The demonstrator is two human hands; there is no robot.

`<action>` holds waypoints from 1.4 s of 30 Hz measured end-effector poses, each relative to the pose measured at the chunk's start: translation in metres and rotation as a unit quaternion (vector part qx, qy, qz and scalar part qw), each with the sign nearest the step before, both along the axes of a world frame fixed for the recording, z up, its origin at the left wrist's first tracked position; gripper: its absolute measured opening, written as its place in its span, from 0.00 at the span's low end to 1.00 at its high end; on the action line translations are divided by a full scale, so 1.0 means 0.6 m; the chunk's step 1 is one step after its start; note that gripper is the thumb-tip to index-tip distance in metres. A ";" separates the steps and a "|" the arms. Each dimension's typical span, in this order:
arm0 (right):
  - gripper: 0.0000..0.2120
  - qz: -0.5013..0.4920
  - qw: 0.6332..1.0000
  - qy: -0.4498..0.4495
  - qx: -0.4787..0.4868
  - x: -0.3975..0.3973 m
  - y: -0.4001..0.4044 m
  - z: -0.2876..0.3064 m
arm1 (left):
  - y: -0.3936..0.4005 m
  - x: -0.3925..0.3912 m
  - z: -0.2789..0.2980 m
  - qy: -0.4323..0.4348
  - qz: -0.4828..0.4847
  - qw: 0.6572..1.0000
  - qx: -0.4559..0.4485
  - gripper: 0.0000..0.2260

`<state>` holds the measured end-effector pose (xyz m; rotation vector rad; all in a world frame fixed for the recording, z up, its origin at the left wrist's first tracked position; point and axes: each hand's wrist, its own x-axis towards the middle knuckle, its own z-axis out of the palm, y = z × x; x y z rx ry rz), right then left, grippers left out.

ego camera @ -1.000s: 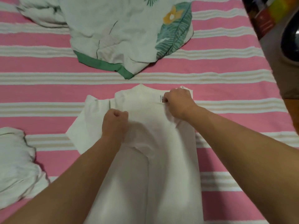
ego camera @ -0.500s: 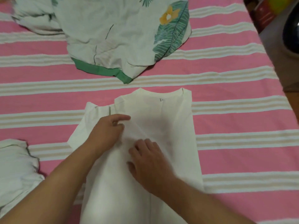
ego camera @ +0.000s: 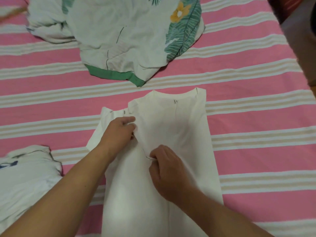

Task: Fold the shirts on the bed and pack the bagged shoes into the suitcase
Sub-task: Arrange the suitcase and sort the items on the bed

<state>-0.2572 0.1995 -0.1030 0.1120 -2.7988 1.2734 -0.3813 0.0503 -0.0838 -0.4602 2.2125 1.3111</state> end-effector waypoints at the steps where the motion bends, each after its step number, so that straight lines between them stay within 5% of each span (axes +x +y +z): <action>1: 0.03 0.004 1.000 -0.025 -0.003 0.001 0.003 -0.005 | 0.000 -0.004 -0.004 0.007 -0.014 0.999 -0.039 0.11; 4: 0.05 0.019 0.995 -0.096 0.037 -0.011 0.005 -0.041 | -0.002 -0.006 -0.014 0.016 0.009 0.992 -0.123 0.11; 8: 0.04 0.032 0.993 -0.086 0.080 -0.017 -0.004 -0.063 | -0.006 0.004 -0.023 0.025 0.059 0.994 -0.090 0.08; 13: 0.05 0.070 0.990 -0.066 0.100 -0.015 -0.006 -0.069 | -0.003 -0.005 -0.032 -0.019 0.093 0.994 -0.057 0.29; 17: 0.08 0.130 0.984 -0.106 0.068 -0.038 0.020 -0.051 | -0.005 -0.008 -0.043 0.033 0.151 0.985 -0.082 0.11; 19: 0.07 0.035 0.996 -0.027 0.076 -0.084 0.072 -0.058 | -0.011 -0.003 -0.052 0.017 0.181 0.982 -0.046 0.08; 21: 0.18 -0.116 0.984 0.000 0.139 -0.158 0.151 -0.073 | -0.016 0.004 -0.061 -0.001 0.191 0.981 -0.028 0.06; 24: 0.29 -0.114 0.956 -0.108 0.247 -0.264 0.256 -0.087 | -0.016 0.005 -0.072 -0.013 0.201 0.979 -0.023 0.05; 27: 0.16 -0.073 0.936 -0.175 0.295 -0.321 0.310 -0.082 | -0.013 0.002 -0.077 -0.015 0.207 0.978 -0.005 0.05; 31: 0.12 -0.109 0.906 -0.111 0.394 -0.333 0.295 -0.074 | -0.014 0.001 -0.078 0.009 0.157 0.986 -0.057 0.07; 33: 0.08 -0.167 0.915 0.005 0.367 -0.300 0.240 -0.057 | -0.019 -0.006 -0.075 0.002 0.121 0.991 -0.056 0.07; 35: 0.04 -0.065 0.953 0.110 0.274 -0.219 0.145 -0.040 | -0.029 -0.015 -0.068 -0.003 0.083 0.995 -0.060 0.07; 38: 0.18 0.192 0.947 0.027 0.256 -0.051 -0.006 -0.034 | -0.037 -0.029 -0.048 0.025 -0.014 0.995 -0.096 0.07; 40: 0.26 0.189 0.937 -0.058 0.289 0.015 -0.054 -0.055 | -0.036 -0.037 -0.033 0.035 -0.075 0.990 -0.110 0.11; 42: 0.21 0.138 0.939 -0.066 0.309 0.028 -0.065 -0.076 | -0.040 -0.043 -0.026 0.005 -0.111 0.988 -0.105 0.16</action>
